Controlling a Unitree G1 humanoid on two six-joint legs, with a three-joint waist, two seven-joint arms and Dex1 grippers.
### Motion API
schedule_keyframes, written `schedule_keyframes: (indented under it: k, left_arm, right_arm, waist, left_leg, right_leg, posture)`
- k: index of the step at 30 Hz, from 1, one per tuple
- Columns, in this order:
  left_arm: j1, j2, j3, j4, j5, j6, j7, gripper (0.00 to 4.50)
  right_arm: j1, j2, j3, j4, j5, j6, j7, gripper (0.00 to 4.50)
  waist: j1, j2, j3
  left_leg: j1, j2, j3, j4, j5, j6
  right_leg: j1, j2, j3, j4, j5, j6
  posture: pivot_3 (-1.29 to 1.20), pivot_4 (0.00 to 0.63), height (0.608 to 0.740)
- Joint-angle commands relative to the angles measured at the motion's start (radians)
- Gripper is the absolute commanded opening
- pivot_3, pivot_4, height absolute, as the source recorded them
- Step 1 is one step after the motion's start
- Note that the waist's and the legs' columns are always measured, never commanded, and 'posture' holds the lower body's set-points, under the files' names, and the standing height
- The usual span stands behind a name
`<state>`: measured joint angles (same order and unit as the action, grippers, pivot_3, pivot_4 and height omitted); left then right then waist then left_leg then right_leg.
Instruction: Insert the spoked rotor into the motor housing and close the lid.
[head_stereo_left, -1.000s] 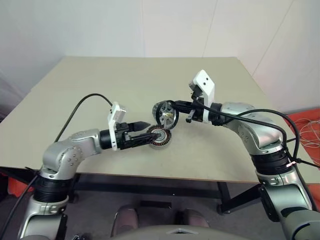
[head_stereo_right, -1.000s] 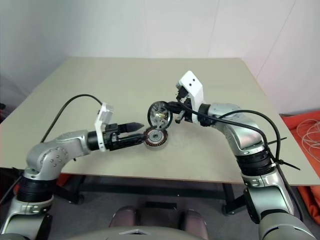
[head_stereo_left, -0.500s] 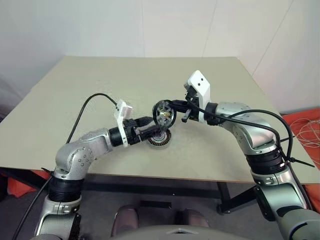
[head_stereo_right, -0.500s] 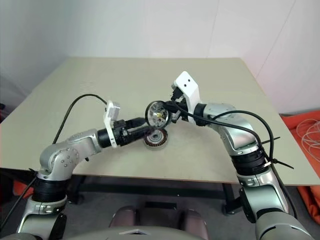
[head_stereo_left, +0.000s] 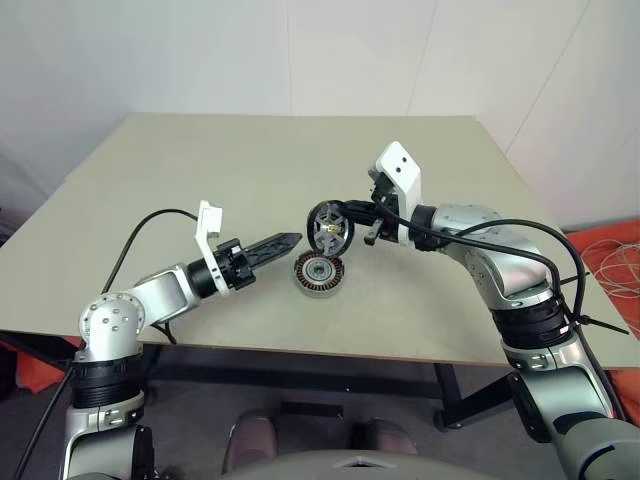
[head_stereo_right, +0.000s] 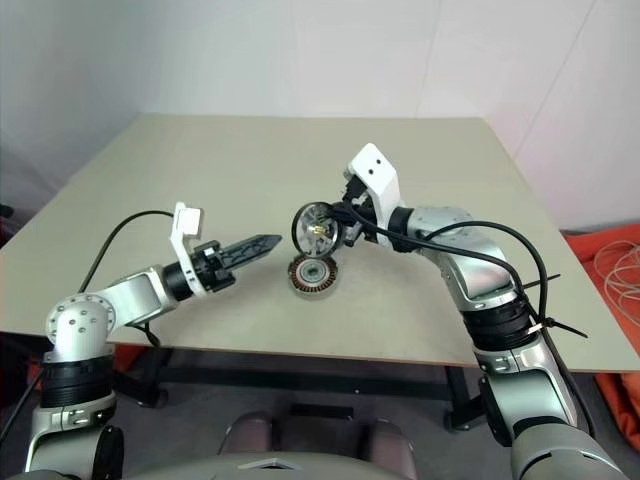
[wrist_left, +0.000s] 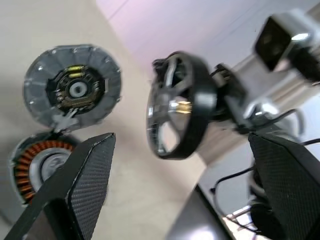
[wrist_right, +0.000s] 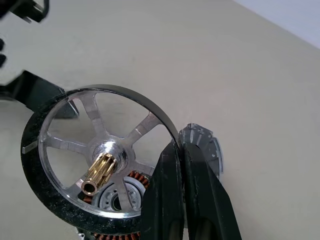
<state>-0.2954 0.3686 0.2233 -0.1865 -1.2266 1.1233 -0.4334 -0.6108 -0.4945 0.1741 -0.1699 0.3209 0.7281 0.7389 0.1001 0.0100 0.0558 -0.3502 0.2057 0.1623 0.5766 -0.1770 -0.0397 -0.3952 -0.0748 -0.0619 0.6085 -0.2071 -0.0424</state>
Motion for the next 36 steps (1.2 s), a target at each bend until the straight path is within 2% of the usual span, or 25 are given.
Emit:
schedule_keyframes:
  k: [1, 4, 8, 12, 16, 23, 25, 26, 36]
  left_arm:
    - [-0.019, 0.023, -0.053, -0.070, 0.074, -0.061, -0.053, 4.50]
    - [-0.023, 0.040, -0.101, -0.087, 0.146, -0.108, -0.095, 4.50]
    - [-0.038, 0.108, -0.227, -0.126, 0.321, -0.209, -0.183, 4.50]
    - [-0.041, 0.113, -0.263, -0.119, 0.419, -0.316, -0.231, 4.50]
    - [-0.045, 0.086, -0.257, -0.105, 0.452, -0.367, -0.244, 3.61]
    - [-0.046, 0.055, -0.245, -0.094, 0.465, -0.393, -0.262, 1.12]
    - [-0.047, 0.048, -0.246, -0.091, 0.471, -0.398, -0.263, 0.55]
    - [-0.047, 0.045, -0.246, -0.089, 0.473, -0.399, -0.263, 0.43]
    - [-0.040, 0.025, -0.252, -0.092, 0.485, -0.397, -0.269, 0.43]
  right_arm:
    - [-0.016, 0.005, -0.016, -0.020, 0.005, -0.019, 0.003, 0.04]
    - [-0.013, 0.007, -0.017, -0.024, 0.005, -0.016, 0.003, 0.04]
    - [-0.010, 0.006, -0.016, -0.026, 0.003, -0.014, 0.002, 0.04]
    - [-0.010, 0.006, -0.016, -0.024, 0.002, -0.016, 0.002, 0.04]
    - [-0.010, 0.006, -0.014, -0.023, -0.001, -0.017, 0.004, 0.00]
    - [-0.011, 0.006, -0.012, -0.020, -0.006, -0.020, 0.006, 0.00]
    - [-0.011, 0.006, -0.012, -0.021, -0.006, -0.019, 0.006, 0.00]
    - [-0.010, 0.007, -0.012, -0.021, -0.007, -0.019, 0.006, 0.00]
    - [-0.009, 0.015, -0.021, -0.031, 0.010, 0.013, 0.007, 0.00]
  waist:
    - [0.000, 0.000, 0.000]
    - [0.000, 0.000, 0.000]
    - [-0.001, 0.000, 0.000]
    - [-0.002, 0.000, 0.000]
    - [-0.003, 0.000, 0.000]
    - [-0.003, 0.000, 0.000]
    - [-0.003, 0.000, 0.000]
    - [-0.003, 0.000, 0.000]
    - [-0.003, 0.000, 0.000]
  left_leg:
    - [0.000, 0.000, 0.000, 0.000, 0.000, 0.000]
    - [0.000, 0.000, 0.000, 0.000, 0.001, -0.001]
    - [0.000, 0.000, -0.001, 0.000, 0.001, -0.002]
    - [0.000, 0.000, -0.001, 0.000, 0.001, -0.002]
    - [0.000, 0.000, -0.001, 0.000, 0.001, -0.002]
    - [0.000, 0.000, -0.001, 0.000, 0.001, -0.002]
    - [0.000, 0.000, -0.001, 0.000, 0.001, -0.002]
    - [0.000, 0.000, 0.000, 0.000, 0.001, -0.002]
    - [0.000, 0.000, -0.001, 0.000, 0.001, -0.002]
  right_leg:
    - [0.000, 0.000, 0.000, 0.000, 0.000, 0.000]
    - [0.000, 0.000, 0.000, 0.000, 0.000, 0.000]
    - [-0.001, 0.000, 0.000, 0.000, 0.000, 0.000]
    - [0.000, 0.000, 0.000, 0.000, 0.000, 0.000]
    - [0.000, 0.000, 0.000, 0.001, 0.000, 0.000]
    - [0.000, 0.000, 0.000, 0.001, 0.000, 0.000]
    - [0.000, 0.000, 0.000, 0.001, 0.000, 0.000]
    - [0.000, 0.000, 0.000, 0.001, 0.000, 0.000]
    - [0.000, 0.000, 0.000, 0.001, 0.000, 0.000]
  posture:
    - [0.00, 0.000, 0.740]
    - [0.00, 0.000, 0.740]
    - [0.00, 0.000, 0.740]
    - [0.00, 0.000, 0.740]
    - [0.00, 0.000, 0.740]
    - [0.00, 0.000, 0.740]
    - [0.00, 0.000, 0.740]
    - [0.00, 0.000, 0.740]
    - [0.00, 0.000, 0.740]
